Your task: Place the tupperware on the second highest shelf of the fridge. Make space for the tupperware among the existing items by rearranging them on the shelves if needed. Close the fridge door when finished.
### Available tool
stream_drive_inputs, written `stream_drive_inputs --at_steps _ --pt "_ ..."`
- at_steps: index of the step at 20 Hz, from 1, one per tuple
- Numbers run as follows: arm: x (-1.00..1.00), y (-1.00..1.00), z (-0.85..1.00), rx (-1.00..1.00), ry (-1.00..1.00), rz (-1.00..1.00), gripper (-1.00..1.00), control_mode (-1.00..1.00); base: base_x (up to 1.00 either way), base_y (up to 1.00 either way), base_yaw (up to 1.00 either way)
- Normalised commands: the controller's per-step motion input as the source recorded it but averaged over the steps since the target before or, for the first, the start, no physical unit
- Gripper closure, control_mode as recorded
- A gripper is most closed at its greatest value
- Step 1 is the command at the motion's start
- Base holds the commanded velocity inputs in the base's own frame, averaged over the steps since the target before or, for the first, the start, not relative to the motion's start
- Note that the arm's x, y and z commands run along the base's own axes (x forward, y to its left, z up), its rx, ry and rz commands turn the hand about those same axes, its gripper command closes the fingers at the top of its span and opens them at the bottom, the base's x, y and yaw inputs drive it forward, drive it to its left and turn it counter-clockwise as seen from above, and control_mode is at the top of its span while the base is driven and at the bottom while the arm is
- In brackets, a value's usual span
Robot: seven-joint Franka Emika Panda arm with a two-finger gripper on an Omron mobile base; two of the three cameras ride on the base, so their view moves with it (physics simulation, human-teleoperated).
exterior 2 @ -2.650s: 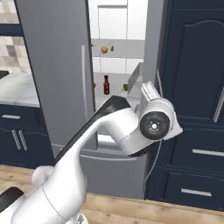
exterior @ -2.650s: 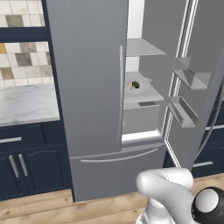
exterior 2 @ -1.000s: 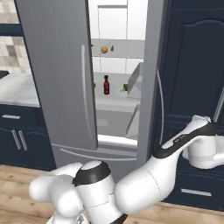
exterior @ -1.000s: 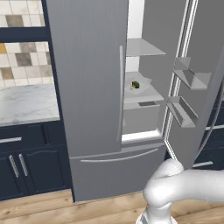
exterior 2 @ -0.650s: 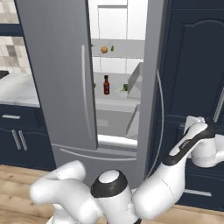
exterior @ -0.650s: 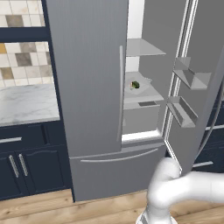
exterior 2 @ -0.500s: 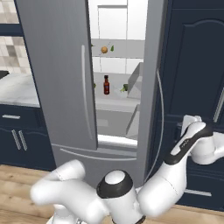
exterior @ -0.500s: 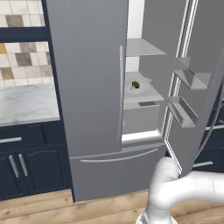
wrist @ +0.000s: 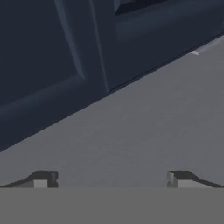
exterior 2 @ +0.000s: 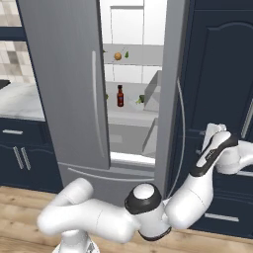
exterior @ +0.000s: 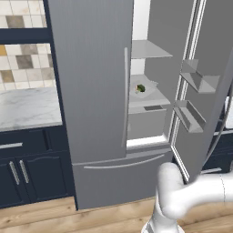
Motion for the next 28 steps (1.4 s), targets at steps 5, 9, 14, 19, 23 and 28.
stream_drive_inputs --at_steps 5,9,14,19,23,28 --pt "0.35 -0.03 -0.01 0.12 0.02 0.04 -1.0 -1.0 0.0 0.0 0.0" --pt "-0.08 0.04 0.0 0.07 0.02 0.22 -1.0 -1.0 0.0 0.0 0.0" --pt "-0.43 0.35 -0.05 0.03 0.0 0.3 -1.0 -1.0 0.0 0.0 0.0" --pt "-0.63 0.71 -0.23 0.0 -0.01 0.31 -1.0 -1.0 0.0 0.0 0.0" --pt "-0.48 1.0 -0.31 0.0 -0.17 0.22 -1.0 -1.0 0.0 0.0 0.0" --pt "-0.41 1.0 -0.18 0.0 -0.39 0.11 -1.0 -1.0 0.0 0.0 0.0"
